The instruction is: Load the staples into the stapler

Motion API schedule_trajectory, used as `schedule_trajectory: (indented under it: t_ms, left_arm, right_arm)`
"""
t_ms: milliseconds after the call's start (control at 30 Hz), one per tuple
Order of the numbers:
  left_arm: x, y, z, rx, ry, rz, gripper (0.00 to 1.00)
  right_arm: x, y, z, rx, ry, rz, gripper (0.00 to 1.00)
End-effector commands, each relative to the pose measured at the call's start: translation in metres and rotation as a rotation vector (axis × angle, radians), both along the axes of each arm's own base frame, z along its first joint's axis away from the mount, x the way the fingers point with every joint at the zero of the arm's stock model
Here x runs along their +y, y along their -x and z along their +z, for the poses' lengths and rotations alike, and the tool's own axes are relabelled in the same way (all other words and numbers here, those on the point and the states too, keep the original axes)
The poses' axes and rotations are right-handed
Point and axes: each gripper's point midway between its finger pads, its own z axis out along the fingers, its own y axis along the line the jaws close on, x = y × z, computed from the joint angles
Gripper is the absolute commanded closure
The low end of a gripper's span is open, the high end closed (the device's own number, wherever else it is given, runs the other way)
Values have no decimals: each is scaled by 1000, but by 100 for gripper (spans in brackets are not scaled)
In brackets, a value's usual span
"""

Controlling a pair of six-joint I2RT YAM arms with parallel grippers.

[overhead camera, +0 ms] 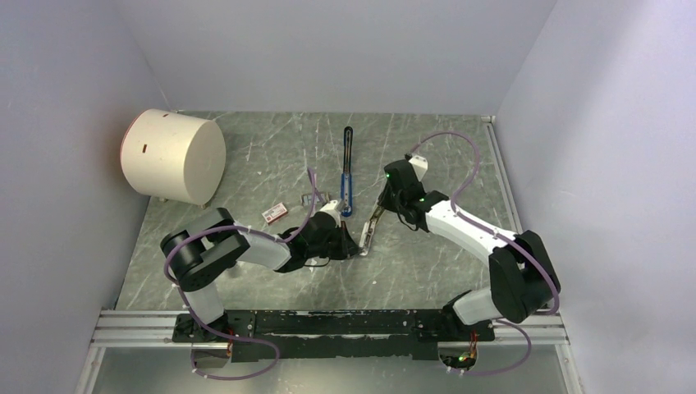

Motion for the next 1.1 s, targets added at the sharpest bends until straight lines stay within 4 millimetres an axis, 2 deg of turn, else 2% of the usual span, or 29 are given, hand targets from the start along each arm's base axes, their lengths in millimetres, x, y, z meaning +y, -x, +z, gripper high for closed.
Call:
schedule_trajectory:
  t_ms: [0, 100, 133, 200, 400, 567, 800, 1067]
  left_arm:
    - [42, 32, -63, 125, -247, -25, 95]
    - [43, 32, -63, 128, -243, -17, 95]
    - [42, 32, -62, 128, -241, -17, 95]
    - [42, 31, -60, 124, -243, -13, 95]
    - [36, 31, -53, 129, -226, -27, 94]
    - [29, 31, -49, 156, -199, -21, 87]
    - [28, 27, -42, 156, -226, -13, 70]
    - [38, 24, -36, 134, -265, 9, 62]
  right_arm:
    - [-16, 13, -36, 107, 104, 14, 65]
    - [-13, 12, -34, 114, 95, 23, 60]
    - [-12, 12, -32, 114, 89, 18, 53]
    - [-13, 13, -27, 101, 77, 11, 45]
    - [-7, 20, -5, 71, 20, 49, 35]
    - [0, 27, 8, 59, -25, 94, 26]
    - [3, 29, 19, 44, -43, 116, 23]
    - [3, 35, 18, 65, -43, 130, 23]
